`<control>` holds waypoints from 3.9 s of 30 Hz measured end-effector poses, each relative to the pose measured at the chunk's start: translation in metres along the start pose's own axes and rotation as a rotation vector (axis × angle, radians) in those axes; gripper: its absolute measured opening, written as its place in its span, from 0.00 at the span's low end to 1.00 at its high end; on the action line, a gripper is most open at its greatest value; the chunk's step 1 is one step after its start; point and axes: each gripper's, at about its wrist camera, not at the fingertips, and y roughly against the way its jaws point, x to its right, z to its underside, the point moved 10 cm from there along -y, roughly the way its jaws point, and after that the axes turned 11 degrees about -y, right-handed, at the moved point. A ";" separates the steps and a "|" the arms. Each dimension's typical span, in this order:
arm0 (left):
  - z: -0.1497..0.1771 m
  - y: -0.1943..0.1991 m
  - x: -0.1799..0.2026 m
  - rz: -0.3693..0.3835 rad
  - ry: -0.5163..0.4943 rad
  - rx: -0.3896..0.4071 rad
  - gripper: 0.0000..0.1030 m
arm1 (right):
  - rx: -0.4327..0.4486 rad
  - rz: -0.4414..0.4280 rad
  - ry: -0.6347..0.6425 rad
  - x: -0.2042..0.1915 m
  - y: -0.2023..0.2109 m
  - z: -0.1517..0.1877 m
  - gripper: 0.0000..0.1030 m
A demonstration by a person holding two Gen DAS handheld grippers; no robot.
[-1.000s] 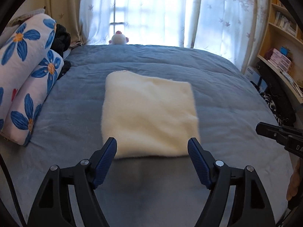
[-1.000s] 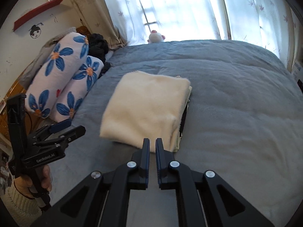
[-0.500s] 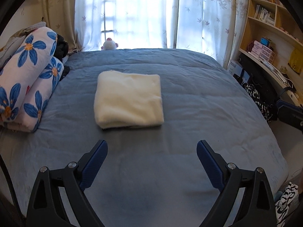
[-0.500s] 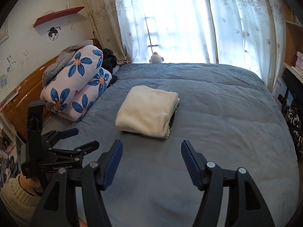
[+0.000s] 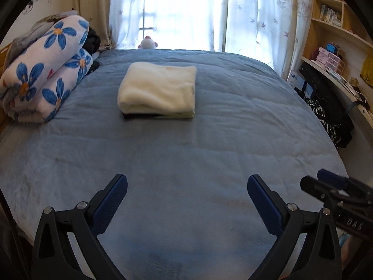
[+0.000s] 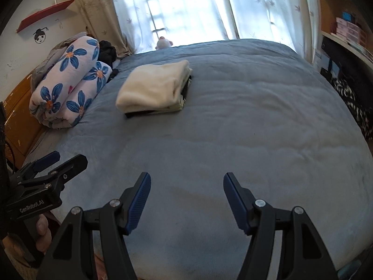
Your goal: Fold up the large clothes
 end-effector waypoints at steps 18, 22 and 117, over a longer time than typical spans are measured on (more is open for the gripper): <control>0.043 0.001 0.041 -0.081 -0.065 -0.012 0.99 | 0.114 0.036 -0.117 0.040 0.009 0.031 1.00; 0.046 0.002 0.041 -0.079 -0.058 -0.020 0.99 | 0.116 0.057 -0.101 0.040 0.010 0.034 1.00; 0.071 -0.026 0.026 -0.060 -0.030 -0.147 0.99 | 0.052 0.127 -0.092 0.048 -0.014 0.051 1.00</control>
